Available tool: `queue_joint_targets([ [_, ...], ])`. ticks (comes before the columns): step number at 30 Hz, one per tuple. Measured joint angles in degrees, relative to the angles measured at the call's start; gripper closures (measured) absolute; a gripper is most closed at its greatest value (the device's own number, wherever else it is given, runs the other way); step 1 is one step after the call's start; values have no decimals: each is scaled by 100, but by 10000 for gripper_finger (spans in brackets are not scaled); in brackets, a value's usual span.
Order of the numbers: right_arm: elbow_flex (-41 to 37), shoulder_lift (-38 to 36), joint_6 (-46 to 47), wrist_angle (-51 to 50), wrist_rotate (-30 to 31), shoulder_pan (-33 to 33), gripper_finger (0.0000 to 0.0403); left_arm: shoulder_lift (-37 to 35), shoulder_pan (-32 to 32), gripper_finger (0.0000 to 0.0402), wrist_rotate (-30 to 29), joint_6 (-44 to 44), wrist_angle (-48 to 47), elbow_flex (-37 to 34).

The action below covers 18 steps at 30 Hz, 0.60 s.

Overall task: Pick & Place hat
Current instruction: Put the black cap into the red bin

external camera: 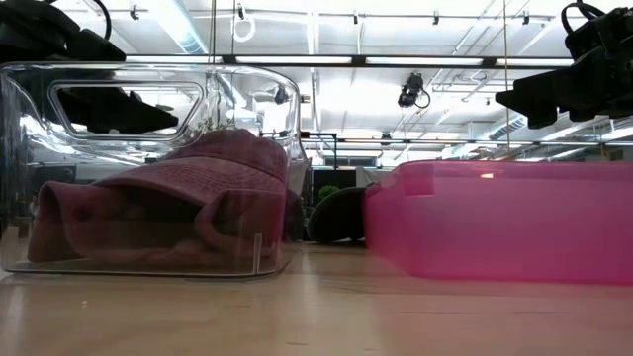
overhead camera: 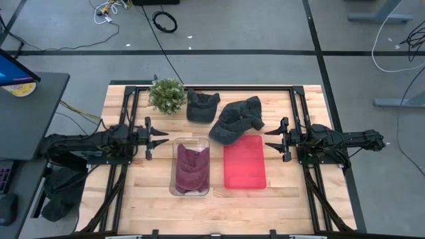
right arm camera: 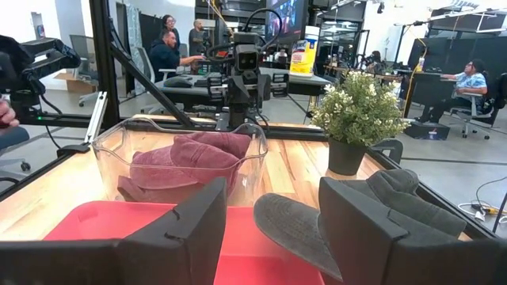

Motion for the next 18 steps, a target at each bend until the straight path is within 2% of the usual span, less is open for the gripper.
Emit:
queue_joint_targets([
  [18,0,0,0,-1,0,0,198,0,0,287,-48,187,52,-7],
])
